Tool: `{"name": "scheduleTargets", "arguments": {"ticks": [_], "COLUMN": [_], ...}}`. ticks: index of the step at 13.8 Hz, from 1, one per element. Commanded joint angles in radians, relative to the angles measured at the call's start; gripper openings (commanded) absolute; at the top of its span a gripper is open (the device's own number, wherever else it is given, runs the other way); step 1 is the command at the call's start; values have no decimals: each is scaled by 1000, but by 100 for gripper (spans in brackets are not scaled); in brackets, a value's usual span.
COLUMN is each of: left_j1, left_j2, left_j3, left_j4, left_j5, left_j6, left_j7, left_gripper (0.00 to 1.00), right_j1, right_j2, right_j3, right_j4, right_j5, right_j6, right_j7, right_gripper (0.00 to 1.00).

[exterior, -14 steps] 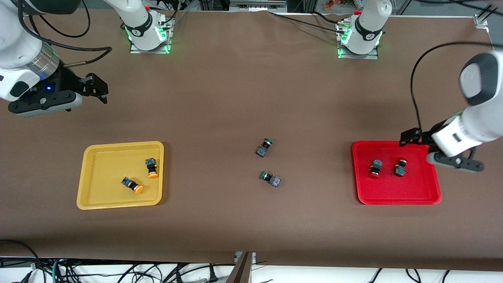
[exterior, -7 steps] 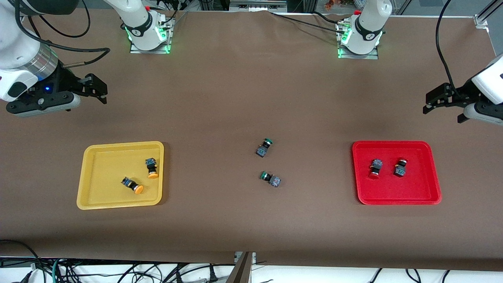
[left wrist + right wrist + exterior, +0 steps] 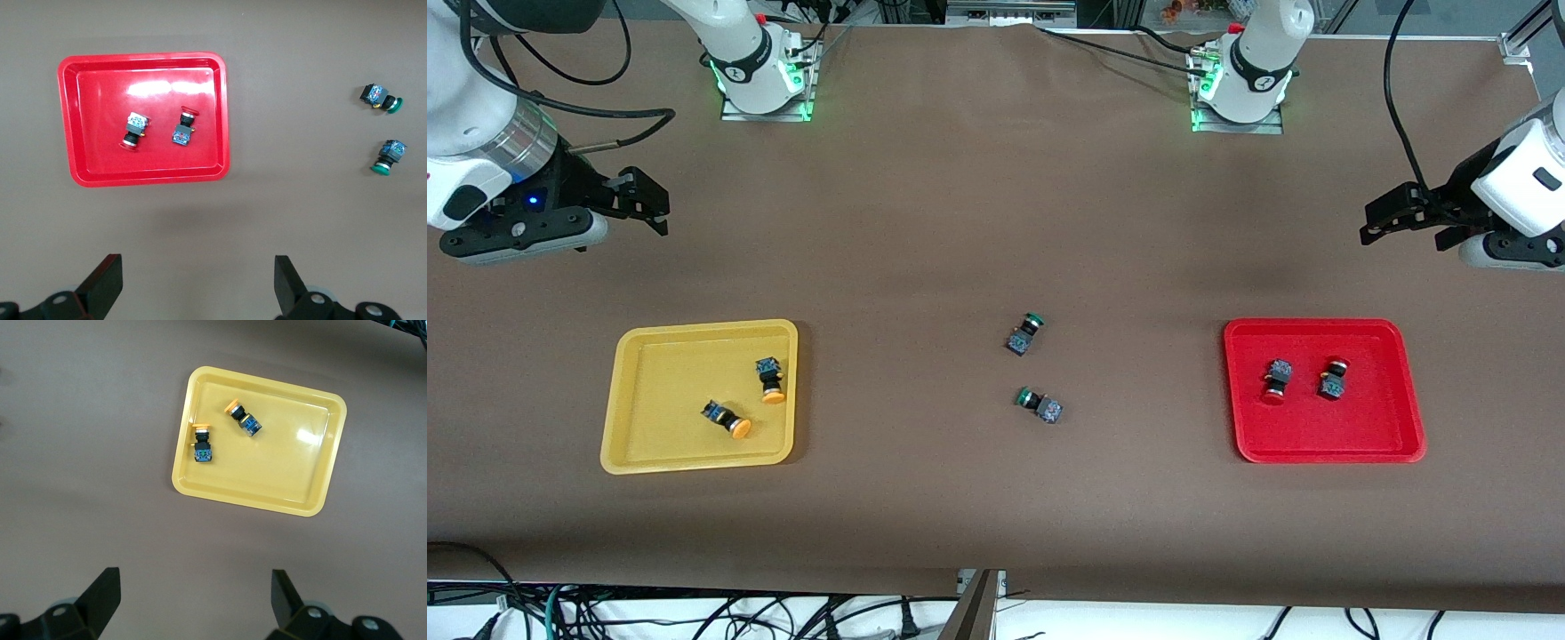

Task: Place red and yellow buttons in trays

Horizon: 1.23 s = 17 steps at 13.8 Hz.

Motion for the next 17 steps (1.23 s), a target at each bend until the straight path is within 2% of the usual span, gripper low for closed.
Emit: {"name": "scheduleTargets", "arguments": {"ticks": [1, 3, 7, 17], "left_j1": [8, 10, 13, 8], "left_j2": [14, 17, 69, 81], "left_j3": [1, 1, 2, 1], "left_j4": [7, 9, 99, 108], "left_j5": [16, 14, 24, 93], "left_j6": [-17, -17, -44, -46], "left_j7": [31, 28, 31, 31], "left_gripper": [100, 100, 100, 100], "right_j1": [-10, -10, -8, -8], "right_j2": [11, 11, 11, 11], "right_j3": [5, 5, 5, 4], "right_j4": [24, 24, 25, 24], "right_j5": [16, 16, 16, 45], "right_j6": [-16, -19, -19, -21], "right_j7": [14, 14, 14, 11], "right_gripper": [100, 100, 100, 100]}}
